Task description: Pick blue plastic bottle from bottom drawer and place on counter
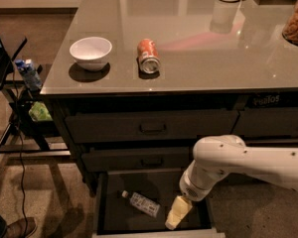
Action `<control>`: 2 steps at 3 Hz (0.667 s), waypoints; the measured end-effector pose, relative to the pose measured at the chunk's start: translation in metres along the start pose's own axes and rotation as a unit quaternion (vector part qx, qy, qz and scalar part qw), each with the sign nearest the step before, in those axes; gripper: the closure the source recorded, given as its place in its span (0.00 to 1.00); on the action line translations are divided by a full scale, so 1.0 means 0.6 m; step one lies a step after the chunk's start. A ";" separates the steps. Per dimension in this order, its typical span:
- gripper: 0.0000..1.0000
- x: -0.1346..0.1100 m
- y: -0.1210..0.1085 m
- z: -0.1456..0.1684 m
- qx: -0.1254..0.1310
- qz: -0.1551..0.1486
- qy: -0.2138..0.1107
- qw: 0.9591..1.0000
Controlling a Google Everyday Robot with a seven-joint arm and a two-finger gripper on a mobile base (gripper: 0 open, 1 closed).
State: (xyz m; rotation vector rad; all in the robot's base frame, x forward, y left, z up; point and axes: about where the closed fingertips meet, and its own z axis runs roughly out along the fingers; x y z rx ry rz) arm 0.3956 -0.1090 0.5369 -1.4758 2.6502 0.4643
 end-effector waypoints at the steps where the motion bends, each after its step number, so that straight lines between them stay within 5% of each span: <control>1: 0.00 0.029 -0.023 0.081 -0.033 0.010 -0.001 0.999; 2: 0.00 0.041 -0.037 0.147 -0.069 0.024 0.009 0.997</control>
Offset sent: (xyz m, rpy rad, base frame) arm 0.0003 -0.0024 -0.1435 0.0806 0.2295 -0.0219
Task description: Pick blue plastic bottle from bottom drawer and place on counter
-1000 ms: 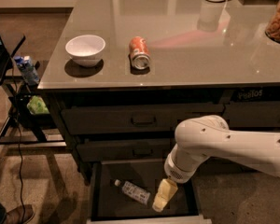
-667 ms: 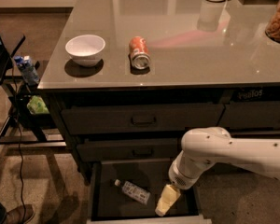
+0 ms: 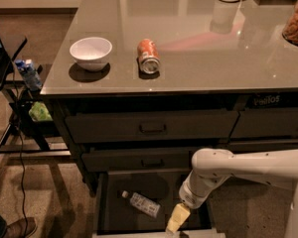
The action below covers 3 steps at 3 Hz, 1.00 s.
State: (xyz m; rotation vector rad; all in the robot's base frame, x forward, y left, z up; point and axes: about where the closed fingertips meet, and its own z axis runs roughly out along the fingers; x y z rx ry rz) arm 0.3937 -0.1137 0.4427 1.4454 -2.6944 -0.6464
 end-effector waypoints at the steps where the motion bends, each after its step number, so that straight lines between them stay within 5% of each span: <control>1: 0.00 0.004 0.002 0.015 -0.009 0.003 0.002 1.000; 3: 0.00 -0.037 -0.011 0.102 -0.034 -0.007 -0.028 0.999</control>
Offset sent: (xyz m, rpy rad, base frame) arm -0.0063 0.0197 -0.0483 0.0763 0.0391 -0.0181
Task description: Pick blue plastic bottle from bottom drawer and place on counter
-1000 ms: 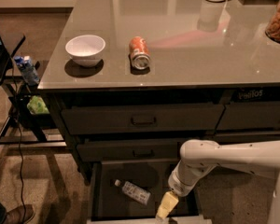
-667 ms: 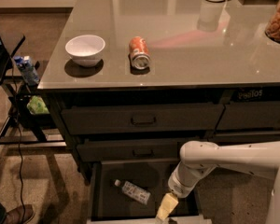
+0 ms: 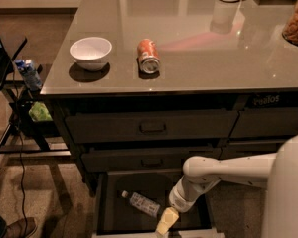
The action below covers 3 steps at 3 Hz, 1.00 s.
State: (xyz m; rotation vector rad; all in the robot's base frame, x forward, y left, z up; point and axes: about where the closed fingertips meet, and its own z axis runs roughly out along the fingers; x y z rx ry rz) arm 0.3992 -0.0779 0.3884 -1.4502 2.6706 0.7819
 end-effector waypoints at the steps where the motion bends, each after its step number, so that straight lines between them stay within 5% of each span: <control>1: 0.00 -0.036 -0.040 0.090 -0.022 0.008 -0.022 0.999; 3: 0.00 -0.033 -0.054 0.123 -0.023 0.029 -0.040 0.999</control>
Offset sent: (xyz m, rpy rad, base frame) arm 0.0289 0.0394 -0.0846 0.0723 0.0533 -0.0539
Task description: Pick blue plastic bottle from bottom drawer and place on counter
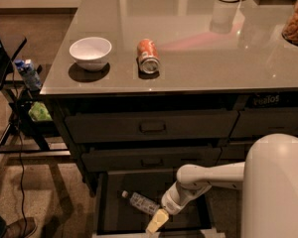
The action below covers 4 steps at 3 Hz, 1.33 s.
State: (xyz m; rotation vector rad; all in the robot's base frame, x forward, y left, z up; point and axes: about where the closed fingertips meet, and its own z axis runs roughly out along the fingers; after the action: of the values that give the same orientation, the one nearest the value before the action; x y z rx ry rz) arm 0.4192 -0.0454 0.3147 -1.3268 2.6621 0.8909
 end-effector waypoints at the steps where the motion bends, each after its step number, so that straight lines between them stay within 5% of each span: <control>1: 0.00 -0.002 -0.039 0.027 0.021 0.023 -0.025 0.999; 2: 0.00 -0.012 -0.074 0.044 0.039 0.035 -0.047 0.998; 4: 0.00 -0.015 -0.088 0.066 0.055 0.036 -0.061 0.996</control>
Offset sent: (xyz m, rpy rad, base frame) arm 0.0556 -0.0073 -0.0588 0.0096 -0.1133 -0.1891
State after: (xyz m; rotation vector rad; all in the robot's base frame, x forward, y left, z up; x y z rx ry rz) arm 0.4557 -0.0433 0.2591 -1.1224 2.6386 0.7917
